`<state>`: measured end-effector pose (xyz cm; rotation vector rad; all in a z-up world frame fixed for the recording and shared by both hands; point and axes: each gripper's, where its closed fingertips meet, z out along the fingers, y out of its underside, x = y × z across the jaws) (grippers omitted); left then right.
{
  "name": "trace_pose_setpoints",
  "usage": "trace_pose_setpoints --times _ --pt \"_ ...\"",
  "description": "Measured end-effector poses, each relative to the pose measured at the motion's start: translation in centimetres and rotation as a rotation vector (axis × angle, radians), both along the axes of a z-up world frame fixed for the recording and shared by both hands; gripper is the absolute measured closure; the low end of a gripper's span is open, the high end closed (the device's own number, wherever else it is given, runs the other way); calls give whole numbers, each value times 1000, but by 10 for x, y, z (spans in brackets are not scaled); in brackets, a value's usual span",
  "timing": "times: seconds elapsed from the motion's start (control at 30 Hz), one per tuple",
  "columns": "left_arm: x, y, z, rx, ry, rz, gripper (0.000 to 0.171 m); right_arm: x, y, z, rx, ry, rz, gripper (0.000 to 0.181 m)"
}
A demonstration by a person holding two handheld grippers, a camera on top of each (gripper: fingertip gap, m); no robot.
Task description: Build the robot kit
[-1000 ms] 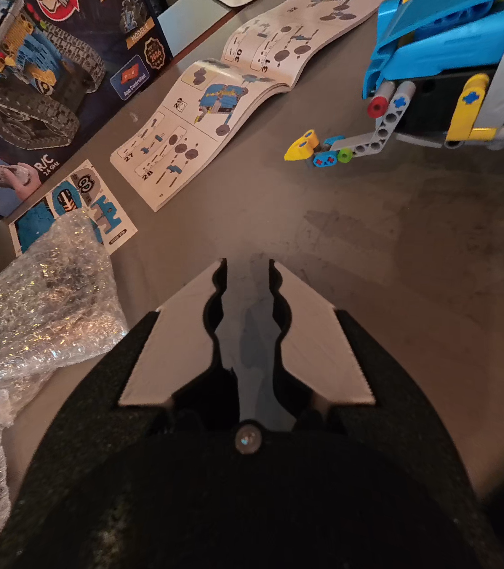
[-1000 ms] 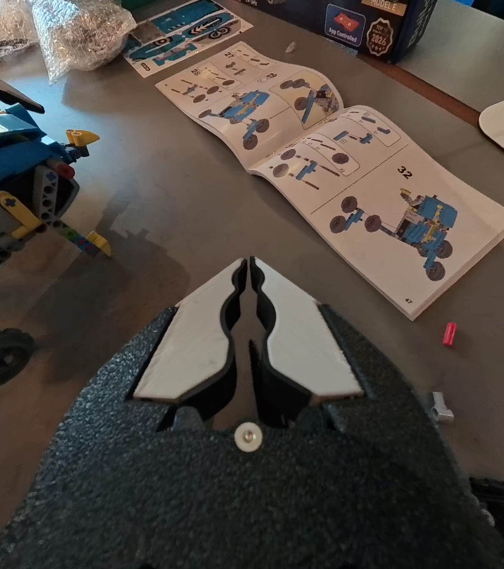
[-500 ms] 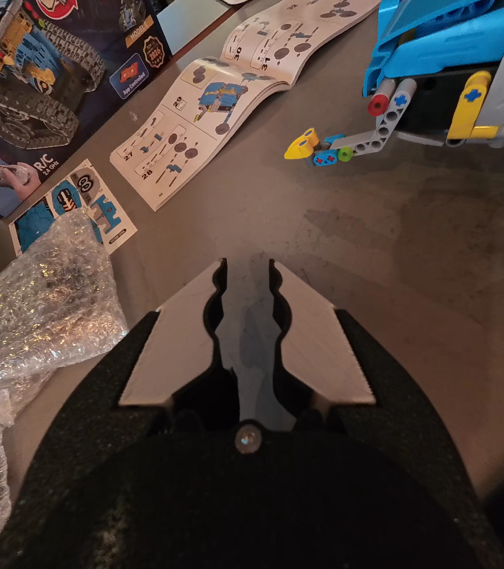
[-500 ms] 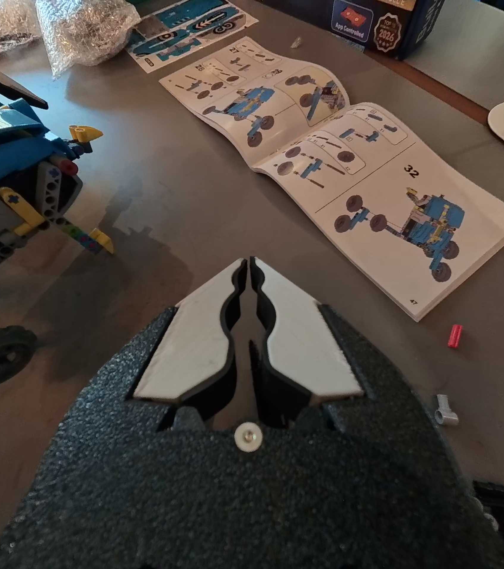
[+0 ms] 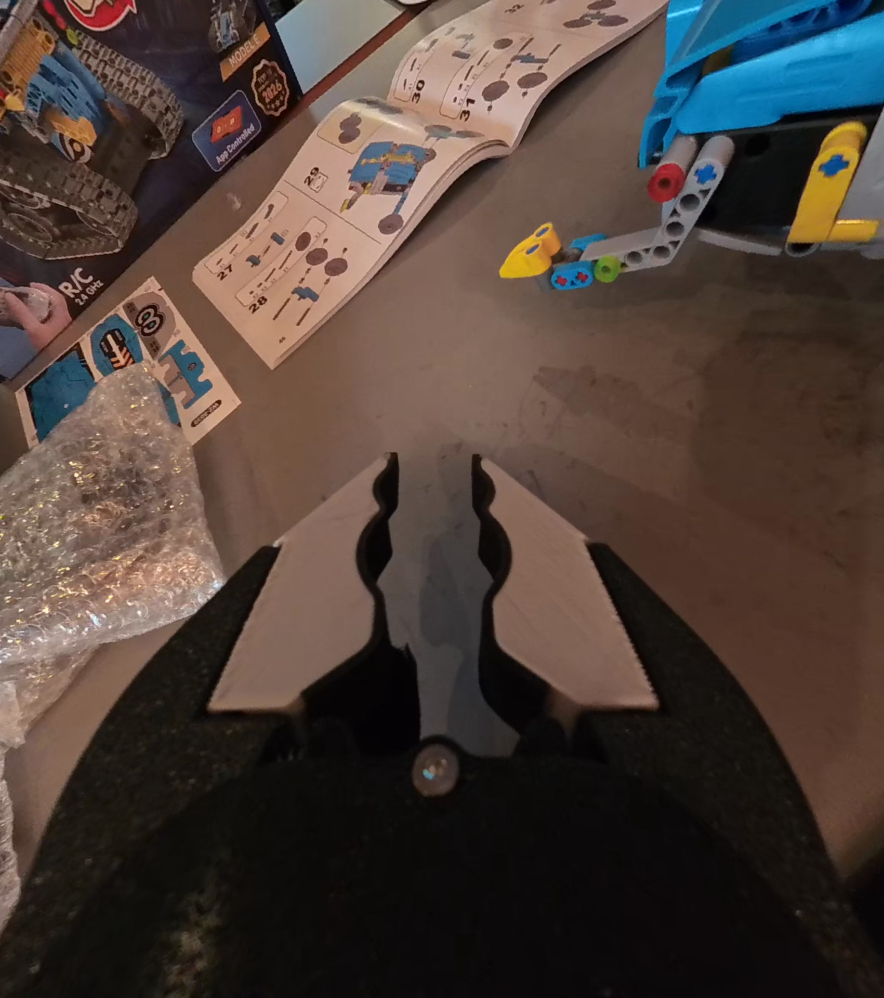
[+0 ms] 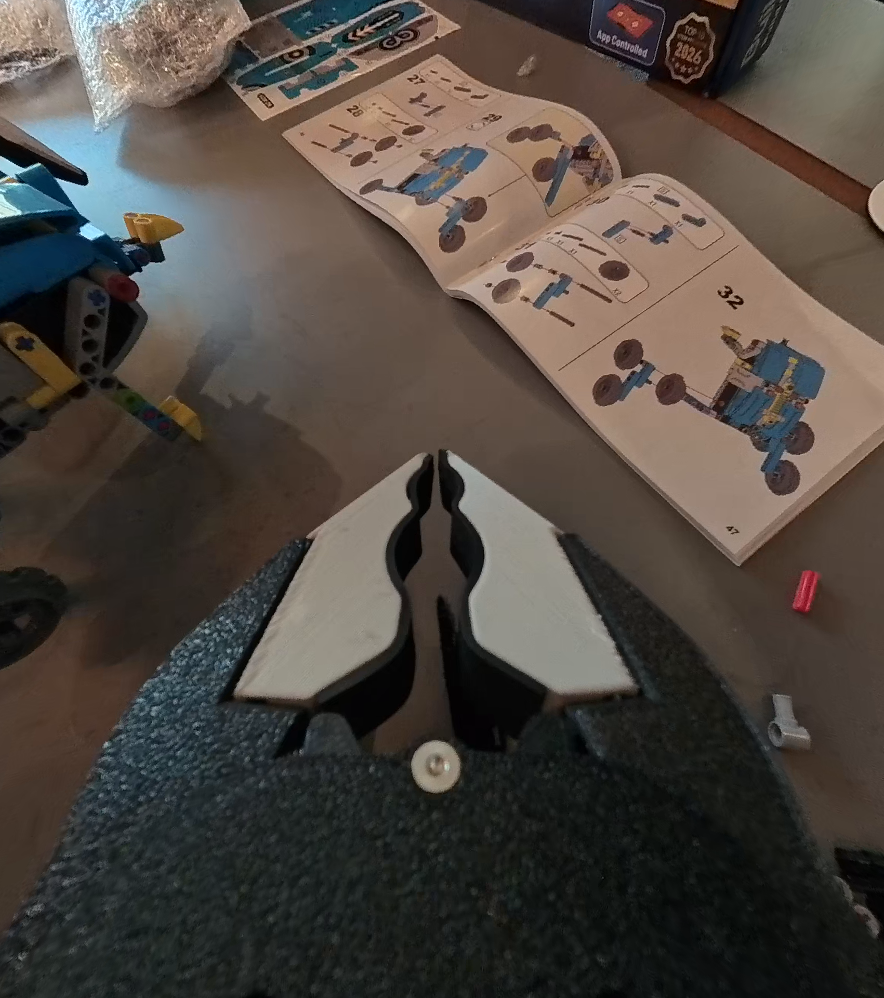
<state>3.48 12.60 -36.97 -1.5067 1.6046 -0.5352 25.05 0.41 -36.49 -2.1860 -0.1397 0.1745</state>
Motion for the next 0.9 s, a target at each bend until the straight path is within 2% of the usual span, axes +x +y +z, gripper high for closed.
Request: trace_pose_setpoints --times 0.37,0.73,0.8,0.9 --pt "-2 10 9 -55 -67 54 147 -2 -1 -1 -6 0 8 179" --pt "-1 2 8 0 -50 6 147 6 -4 -7 -17 15 -27 179" --pt "-1 5 5 50 -31 10 147 6 -4 -7 -19 10 -27 179" --pt "-2 15 -3 214 38 45 147 3 -4 -8 -24 8 -14 179"
